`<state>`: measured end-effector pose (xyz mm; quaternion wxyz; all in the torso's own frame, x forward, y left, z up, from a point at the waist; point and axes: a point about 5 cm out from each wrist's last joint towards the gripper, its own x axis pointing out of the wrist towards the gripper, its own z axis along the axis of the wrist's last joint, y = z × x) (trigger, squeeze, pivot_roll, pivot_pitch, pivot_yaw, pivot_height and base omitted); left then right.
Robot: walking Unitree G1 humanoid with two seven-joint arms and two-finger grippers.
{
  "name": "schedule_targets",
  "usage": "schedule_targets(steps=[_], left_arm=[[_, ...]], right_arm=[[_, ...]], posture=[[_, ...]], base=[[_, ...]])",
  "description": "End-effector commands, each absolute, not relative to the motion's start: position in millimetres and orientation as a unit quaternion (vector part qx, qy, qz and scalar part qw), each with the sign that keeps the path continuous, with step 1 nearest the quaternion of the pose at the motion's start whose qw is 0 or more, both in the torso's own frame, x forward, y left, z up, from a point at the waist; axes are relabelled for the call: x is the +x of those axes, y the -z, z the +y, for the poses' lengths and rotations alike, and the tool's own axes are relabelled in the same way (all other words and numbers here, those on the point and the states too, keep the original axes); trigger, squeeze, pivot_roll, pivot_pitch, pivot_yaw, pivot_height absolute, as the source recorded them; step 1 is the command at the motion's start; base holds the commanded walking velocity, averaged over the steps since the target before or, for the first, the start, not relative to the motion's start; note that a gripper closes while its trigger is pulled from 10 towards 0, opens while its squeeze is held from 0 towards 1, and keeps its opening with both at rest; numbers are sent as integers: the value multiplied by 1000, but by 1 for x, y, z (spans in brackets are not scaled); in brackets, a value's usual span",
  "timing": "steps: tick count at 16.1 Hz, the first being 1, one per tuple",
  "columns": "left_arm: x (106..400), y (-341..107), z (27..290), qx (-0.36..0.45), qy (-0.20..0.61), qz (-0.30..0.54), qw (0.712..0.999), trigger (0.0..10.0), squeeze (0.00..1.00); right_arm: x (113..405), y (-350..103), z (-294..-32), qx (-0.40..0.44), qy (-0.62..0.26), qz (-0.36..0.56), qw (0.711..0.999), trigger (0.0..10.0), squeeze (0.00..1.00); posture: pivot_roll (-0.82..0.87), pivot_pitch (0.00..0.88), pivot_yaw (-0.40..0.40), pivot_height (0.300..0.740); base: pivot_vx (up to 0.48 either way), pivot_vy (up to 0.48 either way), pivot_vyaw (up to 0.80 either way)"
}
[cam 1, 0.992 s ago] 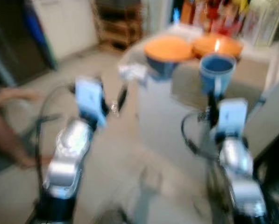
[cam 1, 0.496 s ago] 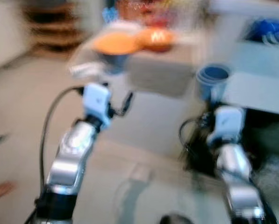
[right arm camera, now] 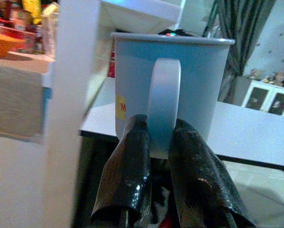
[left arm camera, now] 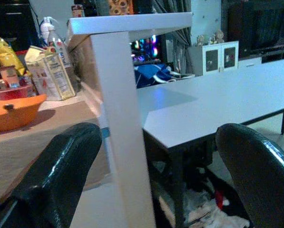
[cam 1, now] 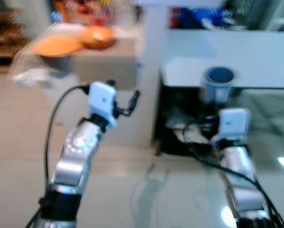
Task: Setting the table
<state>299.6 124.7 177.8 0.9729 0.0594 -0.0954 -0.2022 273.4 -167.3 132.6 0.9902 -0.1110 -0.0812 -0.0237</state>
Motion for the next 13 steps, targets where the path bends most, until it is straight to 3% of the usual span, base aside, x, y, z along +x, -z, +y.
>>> schedule_targets(steps=[1, 3, 13], left_arm=[[302, -181, 121, 60, 204, -98, 972, 10000, 0], [303, -181, 122, 60, 198, -97, 974, 10000, 0], [306, -174, 120, 61, 180, -76, 979, 10000, 0]], right_arm=[[276, -140, -171, -116, 32, -97, 988, 0, 153], [275, -141, -171, -117, 32, -97, 988, 0, 153], [273, -135, -170, -120, 27, -82, 989, 0, 153]], posture=[[-26, 5, 1, 740], [-18, 21, -1, 740], [-43, 19, 0, 740]], base=[[0, 0, 0], [0, -172, 0], [277, -389, 0]])
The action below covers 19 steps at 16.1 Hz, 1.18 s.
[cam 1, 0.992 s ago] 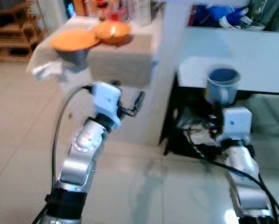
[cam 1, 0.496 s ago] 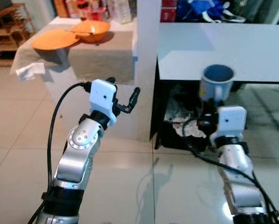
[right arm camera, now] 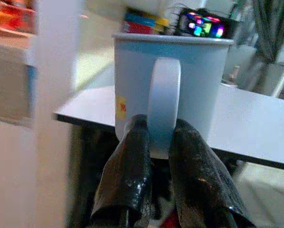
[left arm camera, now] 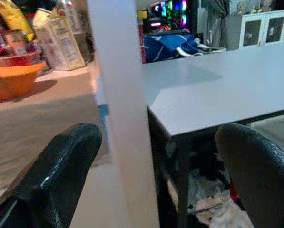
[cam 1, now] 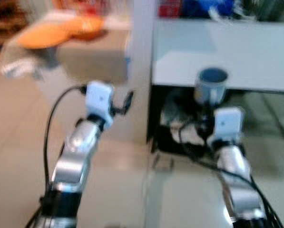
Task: Setting the table
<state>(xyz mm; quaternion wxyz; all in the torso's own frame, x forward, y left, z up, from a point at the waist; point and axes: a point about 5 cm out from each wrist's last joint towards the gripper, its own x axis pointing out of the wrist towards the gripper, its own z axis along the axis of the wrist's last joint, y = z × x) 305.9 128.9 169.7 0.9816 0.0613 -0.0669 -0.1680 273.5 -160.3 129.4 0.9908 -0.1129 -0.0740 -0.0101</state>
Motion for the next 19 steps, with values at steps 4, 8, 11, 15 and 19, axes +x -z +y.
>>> schedule_targets(steps=[4, 8, 11, 15, 19], left_arm=[[308, -172, 115, 62, 193, -78, 976, 10000, 0], [307, -161, 149, -4, 126, -50, 991, 10000, 0], [295, -141, 187, -54, 51, 14, 997, 10000, 0], [285, -130, 191, -99, 27, 45, 994, 10000, 0], [291, -137, 180, -51, 58, 36, 996, 10000, 0]], right_arm=[[266, -138, -183, -123, 57, -96, 986, 0, 173], [242, -129, -200, -110, 92, -71, 987, 0, 204], [219, -123, -205, -105, 96, -50, 989, 0, 239], [201, -123, -210, -71, 118, -50, 989, 0, 349], [203, -122, -206, -63, 109, -44, 991, 0, 388]], posture=[[-67, 0, 10, 740], [-88, 0, 29, 740], [-95, 0, 38, 740], [-103, 0, 40, 740], [-118, 0, 43, 740]], base=[[277, -388, 0], [278, -389, 0], [287, -382, 0], [290, -380, 0], [282, -386, 0]])
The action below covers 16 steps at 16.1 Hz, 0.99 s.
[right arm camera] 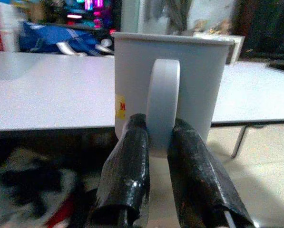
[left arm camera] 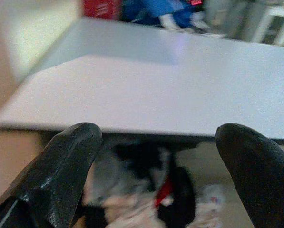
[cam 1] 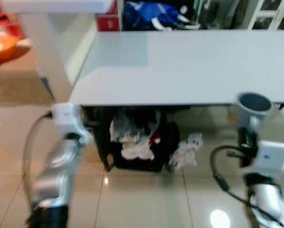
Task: Setting the table
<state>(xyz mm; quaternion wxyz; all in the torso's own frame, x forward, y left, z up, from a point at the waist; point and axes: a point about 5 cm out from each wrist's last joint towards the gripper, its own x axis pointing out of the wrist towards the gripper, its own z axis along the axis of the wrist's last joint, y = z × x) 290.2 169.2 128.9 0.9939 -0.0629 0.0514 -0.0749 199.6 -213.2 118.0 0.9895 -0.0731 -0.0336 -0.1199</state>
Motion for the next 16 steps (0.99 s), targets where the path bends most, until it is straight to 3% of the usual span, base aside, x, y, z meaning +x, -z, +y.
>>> schedule_targets(steps=[1, 16], left_arm=[[290, -139, 174, -33, 77, 31, 996, 10000, 0], [291, -144, 161, -9, 101, 13, 995, 10000, 0]], right_arm=[[204, -119, -204, -72, 102, -35, 992, 0, 369], [208, -115, -196, -81, 80, -30, 993, 0, 388]], posture=[[-119, 0, 43, 740], [-114, 0, 44, 740]], base=[[270, -394, 0], [269, -395, 0]])
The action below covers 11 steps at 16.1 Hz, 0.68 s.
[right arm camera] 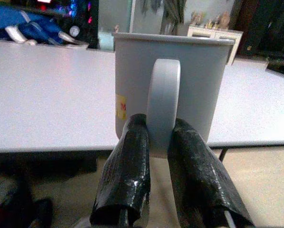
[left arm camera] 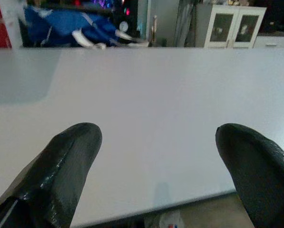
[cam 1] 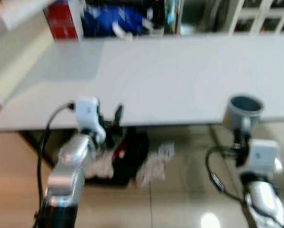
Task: Setting the table
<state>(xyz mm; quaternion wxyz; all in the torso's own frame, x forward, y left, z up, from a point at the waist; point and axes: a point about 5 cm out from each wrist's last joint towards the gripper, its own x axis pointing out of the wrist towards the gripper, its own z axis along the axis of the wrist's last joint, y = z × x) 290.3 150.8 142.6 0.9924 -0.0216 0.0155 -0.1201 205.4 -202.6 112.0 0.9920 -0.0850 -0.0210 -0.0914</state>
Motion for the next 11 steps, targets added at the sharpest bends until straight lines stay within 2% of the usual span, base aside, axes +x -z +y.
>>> schedule_targets(steps=[1, 4, 5, 11], left_arm=[[292, -145, 162, -8, 95, 8, 995, 10000, 0], [293, -150, 160, -3, 97, -8, 995, 10000, 0], [293, -151, 157, 8, 103, -10, 995, 10000, 0], [297, -153, 158, 21, 94, -10, 995, 10000, 0]], right_arm=[[209, -116, -196, -82, 81, -31, 993, 0, 384], [215, -119, -195, -84, 76, -39, 993, 0, 380], [216, -120, -194, -85, 74, -40, 993, 0, 380], [221, -119, -189, -85, 65, -42, 993, 0, 380]], posture=[[-113, 0, 42, 740], [-108, 0, 41, 740], [-104, 0, 39, 740], [-89, 0, 38, 740]], base=[[266, -394, 0], [0, 0, 0], [368, 311, 0], [459, 0, 0]])
